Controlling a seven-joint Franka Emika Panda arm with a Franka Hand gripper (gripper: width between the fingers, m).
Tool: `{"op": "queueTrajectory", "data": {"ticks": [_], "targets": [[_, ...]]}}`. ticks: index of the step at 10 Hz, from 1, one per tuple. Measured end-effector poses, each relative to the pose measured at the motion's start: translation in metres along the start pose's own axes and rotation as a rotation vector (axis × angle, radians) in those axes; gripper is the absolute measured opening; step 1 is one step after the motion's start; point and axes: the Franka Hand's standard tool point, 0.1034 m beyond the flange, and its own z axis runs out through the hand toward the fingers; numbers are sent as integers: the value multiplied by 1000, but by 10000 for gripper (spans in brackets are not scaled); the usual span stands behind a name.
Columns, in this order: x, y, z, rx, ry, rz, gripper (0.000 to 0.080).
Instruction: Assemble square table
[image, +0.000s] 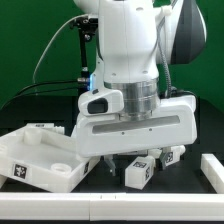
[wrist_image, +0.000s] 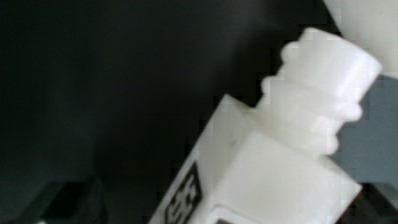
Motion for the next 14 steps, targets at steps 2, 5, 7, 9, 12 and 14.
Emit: {"op": "queueTrajectory", "data": {"ticks": [2, 5, 7, 9, 12, 14], "targets": [[0, 0, 0, 0, 0, 0, 390], [3, 1, -29, -3, 22, -62, 266], [-21, -34, -74, -6, 40, -16, 266], [-42, -71, -80, -8, 49, -26, 266], [-40, -65, -78, -11, 48, -25, 266], [-65, -91, -69, -9, 34, 57, 266]]}}
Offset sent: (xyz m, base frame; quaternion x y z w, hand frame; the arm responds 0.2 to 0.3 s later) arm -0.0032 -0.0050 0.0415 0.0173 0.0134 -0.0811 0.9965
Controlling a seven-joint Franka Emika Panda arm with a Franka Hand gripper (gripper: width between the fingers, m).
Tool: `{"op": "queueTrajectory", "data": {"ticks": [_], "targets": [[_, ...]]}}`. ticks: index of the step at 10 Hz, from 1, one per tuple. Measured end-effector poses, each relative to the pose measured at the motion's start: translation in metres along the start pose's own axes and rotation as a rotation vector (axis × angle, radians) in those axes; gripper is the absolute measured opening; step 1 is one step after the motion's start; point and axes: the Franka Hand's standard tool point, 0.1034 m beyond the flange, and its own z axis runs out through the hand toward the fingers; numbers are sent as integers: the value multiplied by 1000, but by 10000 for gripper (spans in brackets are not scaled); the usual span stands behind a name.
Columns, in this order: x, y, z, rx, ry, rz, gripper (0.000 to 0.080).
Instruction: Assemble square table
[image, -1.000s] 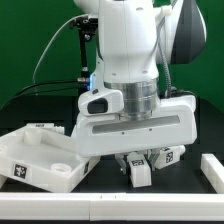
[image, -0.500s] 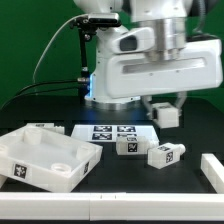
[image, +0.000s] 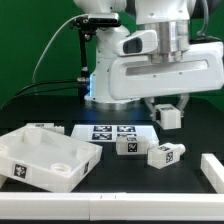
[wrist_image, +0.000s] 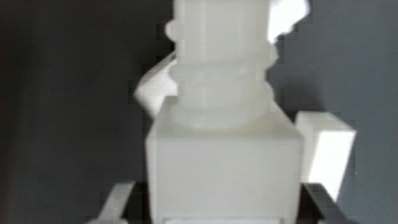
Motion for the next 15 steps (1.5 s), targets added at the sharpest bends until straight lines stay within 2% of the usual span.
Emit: {"op": "queueTrajectory", "data": {"ticks": [1, 2, 4, 6, 7, 8, 9, 11, 13, 14, 15], "targets": [[-28, -20, 11, -4, -25, 17, 266], [-48, -38, 23, -15, -34, 35, 266], [-44, -35, 21, -13, -37, 5, 267], [-47, -39, 24, -13, -28, 19, 267], [-64, -46, 38, -15, -7, 23, 267], [-83, -47, 53, -22, -16, 7, 267], [-93, -48, 65, -24, -9, -2, 267], [-102, -54, 81, -25, -13, -20, 267], [-102, -53, 83, -26, -12, -21, 267], [-102, -53, 83, -26, -12, -22, 352], [-102, -53, 83, -26, -12, -22, 492]]}}
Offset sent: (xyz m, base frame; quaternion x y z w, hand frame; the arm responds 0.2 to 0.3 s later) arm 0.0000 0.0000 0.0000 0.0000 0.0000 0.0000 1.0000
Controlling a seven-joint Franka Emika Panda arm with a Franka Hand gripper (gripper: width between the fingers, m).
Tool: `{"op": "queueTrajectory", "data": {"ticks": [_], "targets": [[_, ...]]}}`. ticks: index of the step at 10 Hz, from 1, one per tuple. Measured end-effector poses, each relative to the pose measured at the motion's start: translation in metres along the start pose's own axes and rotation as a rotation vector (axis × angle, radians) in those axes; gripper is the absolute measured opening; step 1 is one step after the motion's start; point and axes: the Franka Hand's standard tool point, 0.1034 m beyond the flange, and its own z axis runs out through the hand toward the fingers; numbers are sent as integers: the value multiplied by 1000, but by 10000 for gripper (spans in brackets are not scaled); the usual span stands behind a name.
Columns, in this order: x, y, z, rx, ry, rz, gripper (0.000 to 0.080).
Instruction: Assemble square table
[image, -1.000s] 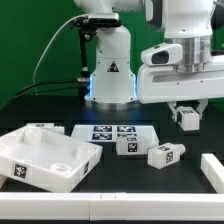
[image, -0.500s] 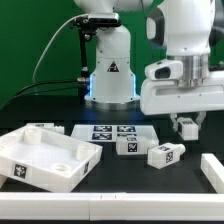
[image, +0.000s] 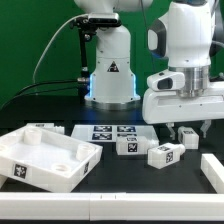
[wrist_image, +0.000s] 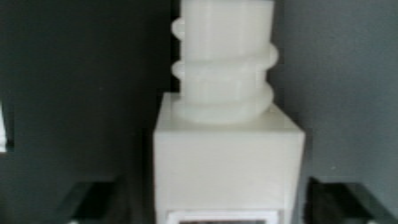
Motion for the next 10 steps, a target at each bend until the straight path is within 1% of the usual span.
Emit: {"op": "queueTrajectory", "data": {"ticks": [1, 2, 3, 5, 6, 7, 8, 10], "targets": [[0, 0, 0, 0, 0, -2, 597], [1, 7, -4, -6, -36, -17, 597], [13, 13, -23, -7, -66, -7, 639], [46, 23, -60, 2, -121, -6, 647], [66, 27, -72, 10, -110, 5, 649], [60, 25, -65, 8, -98, 0, 649], [56, 25, -63, 6, -106, -2, 649], [59, 28, -63, 7, -106, 8, 649]]}}
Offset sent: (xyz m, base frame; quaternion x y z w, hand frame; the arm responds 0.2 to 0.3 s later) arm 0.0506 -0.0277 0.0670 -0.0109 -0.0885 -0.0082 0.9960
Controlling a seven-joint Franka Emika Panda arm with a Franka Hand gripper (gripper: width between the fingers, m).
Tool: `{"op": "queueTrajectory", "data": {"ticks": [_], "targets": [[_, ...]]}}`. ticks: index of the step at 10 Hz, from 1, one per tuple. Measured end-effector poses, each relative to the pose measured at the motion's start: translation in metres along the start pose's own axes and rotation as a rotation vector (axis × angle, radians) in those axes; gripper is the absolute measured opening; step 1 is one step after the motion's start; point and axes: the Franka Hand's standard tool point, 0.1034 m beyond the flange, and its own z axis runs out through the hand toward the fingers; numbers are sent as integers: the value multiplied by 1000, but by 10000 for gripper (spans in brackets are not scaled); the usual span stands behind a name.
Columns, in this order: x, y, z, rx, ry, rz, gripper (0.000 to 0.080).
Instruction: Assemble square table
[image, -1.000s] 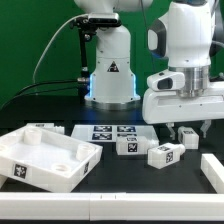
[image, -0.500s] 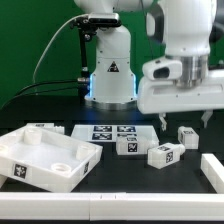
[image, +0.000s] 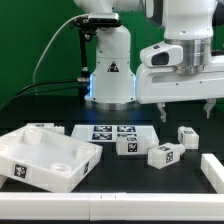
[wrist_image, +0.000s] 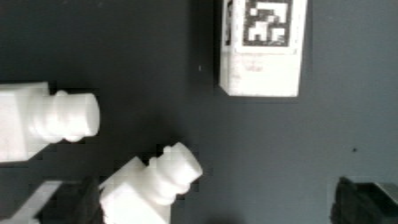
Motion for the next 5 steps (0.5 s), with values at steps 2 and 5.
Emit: {"op": "queueTrajectory", "data": {"ticks": [2, 5], "targets": [[37, 21, -9, 2, 3, 61, 649], [50, 47, 17, 9, 3, 145, 649]]}}
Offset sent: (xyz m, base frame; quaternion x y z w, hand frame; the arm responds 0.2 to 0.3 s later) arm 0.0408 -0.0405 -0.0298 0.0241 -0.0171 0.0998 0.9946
